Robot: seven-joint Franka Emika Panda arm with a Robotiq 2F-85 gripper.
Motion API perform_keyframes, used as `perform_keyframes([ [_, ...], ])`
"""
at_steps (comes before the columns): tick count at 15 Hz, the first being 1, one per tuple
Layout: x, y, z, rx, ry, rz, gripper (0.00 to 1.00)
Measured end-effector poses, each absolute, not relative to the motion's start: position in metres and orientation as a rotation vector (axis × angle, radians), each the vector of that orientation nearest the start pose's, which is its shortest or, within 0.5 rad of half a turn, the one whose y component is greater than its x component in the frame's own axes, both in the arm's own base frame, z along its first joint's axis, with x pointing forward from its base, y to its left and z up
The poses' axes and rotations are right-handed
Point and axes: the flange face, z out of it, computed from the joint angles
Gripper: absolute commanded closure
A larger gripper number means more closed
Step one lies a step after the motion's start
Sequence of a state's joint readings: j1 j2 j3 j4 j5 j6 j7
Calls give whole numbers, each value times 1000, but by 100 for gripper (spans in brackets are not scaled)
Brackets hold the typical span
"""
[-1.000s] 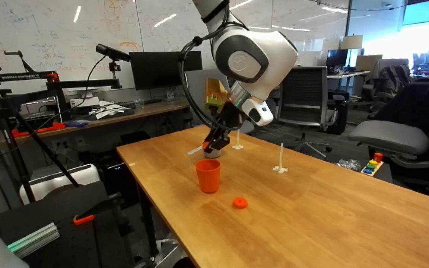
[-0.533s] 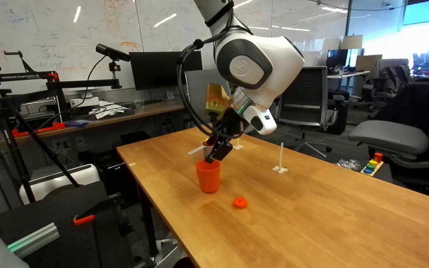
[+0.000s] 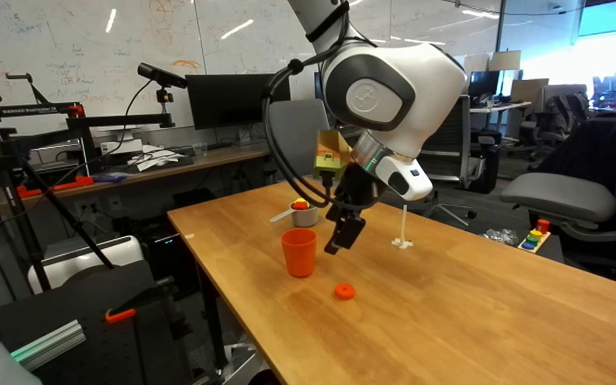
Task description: Put the three blocks in the gray cup then put the orange disks in the orange cup
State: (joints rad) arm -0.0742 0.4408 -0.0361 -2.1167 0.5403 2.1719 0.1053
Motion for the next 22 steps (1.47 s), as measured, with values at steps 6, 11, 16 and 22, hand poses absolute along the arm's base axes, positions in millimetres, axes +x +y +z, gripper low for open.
perform_keyframes([
  [6, 535, -73, 170, -2784, 1051, 525, 0],
  [11, 541, -59, 161, -2891, 1120, 549, 0],
  [16, 560, -40, 132, -2913, 1041, 521, 0],
  [22, 574, -39, 89, -2861, 1032, 541, 0],
])
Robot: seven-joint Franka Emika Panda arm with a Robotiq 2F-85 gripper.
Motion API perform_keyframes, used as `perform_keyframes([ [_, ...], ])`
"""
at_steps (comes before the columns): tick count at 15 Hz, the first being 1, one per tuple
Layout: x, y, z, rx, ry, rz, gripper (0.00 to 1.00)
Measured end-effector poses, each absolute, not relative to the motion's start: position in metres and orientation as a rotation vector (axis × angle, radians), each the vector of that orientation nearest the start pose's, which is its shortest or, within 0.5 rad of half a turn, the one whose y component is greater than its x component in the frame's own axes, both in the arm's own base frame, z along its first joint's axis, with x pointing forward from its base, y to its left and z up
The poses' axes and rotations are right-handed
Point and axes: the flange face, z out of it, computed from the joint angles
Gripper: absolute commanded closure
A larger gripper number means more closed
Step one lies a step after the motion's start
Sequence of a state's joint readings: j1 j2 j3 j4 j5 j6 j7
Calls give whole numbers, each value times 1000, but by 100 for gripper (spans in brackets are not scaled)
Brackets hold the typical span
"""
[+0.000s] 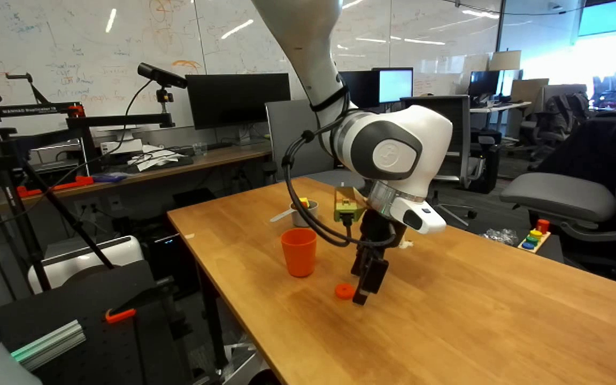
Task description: Put the three blocks in the gray cup then put the orange disks in the orange cup
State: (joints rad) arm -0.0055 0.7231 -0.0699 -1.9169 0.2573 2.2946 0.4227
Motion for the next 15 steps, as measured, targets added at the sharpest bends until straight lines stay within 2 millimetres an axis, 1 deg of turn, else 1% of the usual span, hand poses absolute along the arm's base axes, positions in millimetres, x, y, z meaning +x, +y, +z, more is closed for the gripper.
perform_keyframes([
  [2, 577, -41, 86, -2837, 1050, 536, 0],
  [7, 582, -43, 89, -2791, 1089, 515, 0],
  [15, 580, -33, 86, -2704, 1137, 528, 0],
])
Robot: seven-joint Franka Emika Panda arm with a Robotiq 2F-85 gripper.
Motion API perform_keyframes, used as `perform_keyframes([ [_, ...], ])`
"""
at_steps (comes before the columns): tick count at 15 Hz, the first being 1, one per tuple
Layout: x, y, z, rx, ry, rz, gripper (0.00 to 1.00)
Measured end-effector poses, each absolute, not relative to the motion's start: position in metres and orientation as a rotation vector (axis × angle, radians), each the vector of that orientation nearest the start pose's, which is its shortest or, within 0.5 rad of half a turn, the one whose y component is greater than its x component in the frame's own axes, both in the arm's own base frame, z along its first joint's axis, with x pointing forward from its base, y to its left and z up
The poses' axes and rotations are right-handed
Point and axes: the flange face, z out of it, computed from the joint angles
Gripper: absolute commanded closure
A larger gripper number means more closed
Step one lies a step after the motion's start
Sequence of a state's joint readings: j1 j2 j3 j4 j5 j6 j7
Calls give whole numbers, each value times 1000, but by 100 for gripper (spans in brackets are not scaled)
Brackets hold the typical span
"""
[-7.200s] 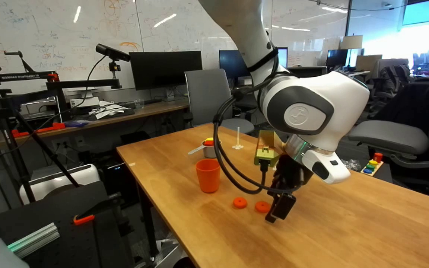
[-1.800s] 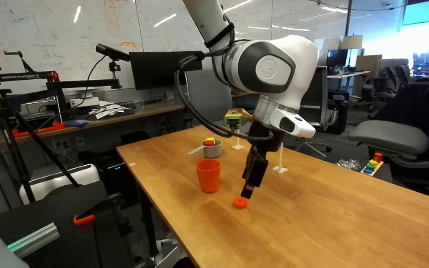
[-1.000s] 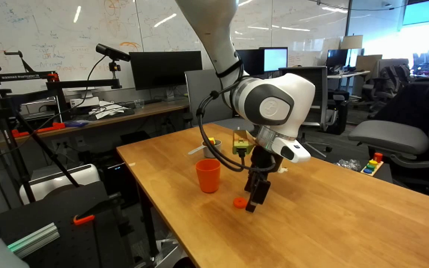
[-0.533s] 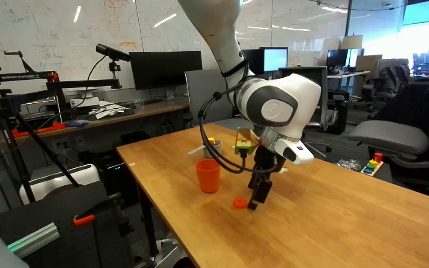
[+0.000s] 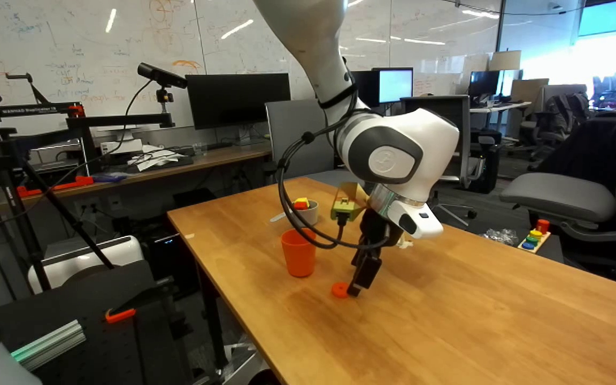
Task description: Put the three blocks in the gray cup then put the orange disks in the orange cup
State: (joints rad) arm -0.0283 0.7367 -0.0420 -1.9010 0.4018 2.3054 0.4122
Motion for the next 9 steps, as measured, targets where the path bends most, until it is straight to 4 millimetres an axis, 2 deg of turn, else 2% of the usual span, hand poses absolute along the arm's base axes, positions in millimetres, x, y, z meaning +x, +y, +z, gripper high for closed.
perform_keyframes([
  [9, 559, -32, 84, -2688, 1161, 579, 0],
])
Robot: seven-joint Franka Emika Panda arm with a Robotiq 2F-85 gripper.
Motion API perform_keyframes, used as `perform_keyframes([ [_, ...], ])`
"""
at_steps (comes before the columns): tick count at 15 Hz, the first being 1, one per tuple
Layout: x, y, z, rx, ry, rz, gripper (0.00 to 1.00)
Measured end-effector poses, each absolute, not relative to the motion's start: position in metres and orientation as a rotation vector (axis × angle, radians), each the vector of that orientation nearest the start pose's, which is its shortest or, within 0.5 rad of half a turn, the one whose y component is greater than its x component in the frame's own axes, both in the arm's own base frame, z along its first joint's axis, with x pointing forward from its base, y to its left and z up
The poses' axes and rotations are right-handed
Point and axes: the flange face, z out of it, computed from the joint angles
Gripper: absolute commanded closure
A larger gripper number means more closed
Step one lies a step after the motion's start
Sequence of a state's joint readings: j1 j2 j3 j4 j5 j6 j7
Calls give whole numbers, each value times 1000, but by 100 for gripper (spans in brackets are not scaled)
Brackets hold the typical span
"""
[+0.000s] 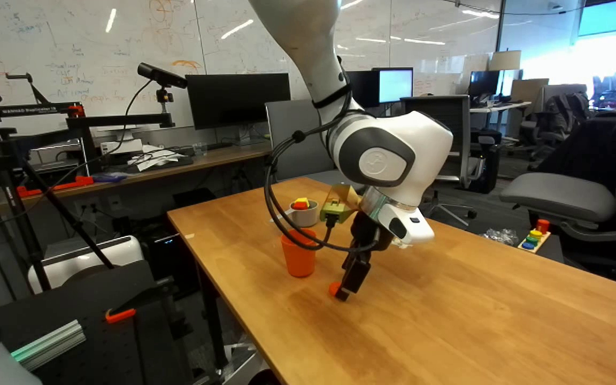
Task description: Put the three blocks in the gray cup then put the orange disks in the orange cup
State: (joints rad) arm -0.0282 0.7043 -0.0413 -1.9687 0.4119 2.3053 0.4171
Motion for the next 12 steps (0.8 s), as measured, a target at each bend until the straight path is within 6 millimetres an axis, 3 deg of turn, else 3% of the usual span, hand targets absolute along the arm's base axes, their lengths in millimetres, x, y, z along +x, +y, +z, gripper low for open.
perform_keyframes([
  [8, 540, -33, 82, -2685, 1175, 624, 0],
  [9, 539, -34, 81, -2685, 1178, 625, 25],
  [10, 539, -36, 81, -2684, 1180, 625, 26],
  [12, 539, -39, 82, -2684, 1185, 622, 42],
])
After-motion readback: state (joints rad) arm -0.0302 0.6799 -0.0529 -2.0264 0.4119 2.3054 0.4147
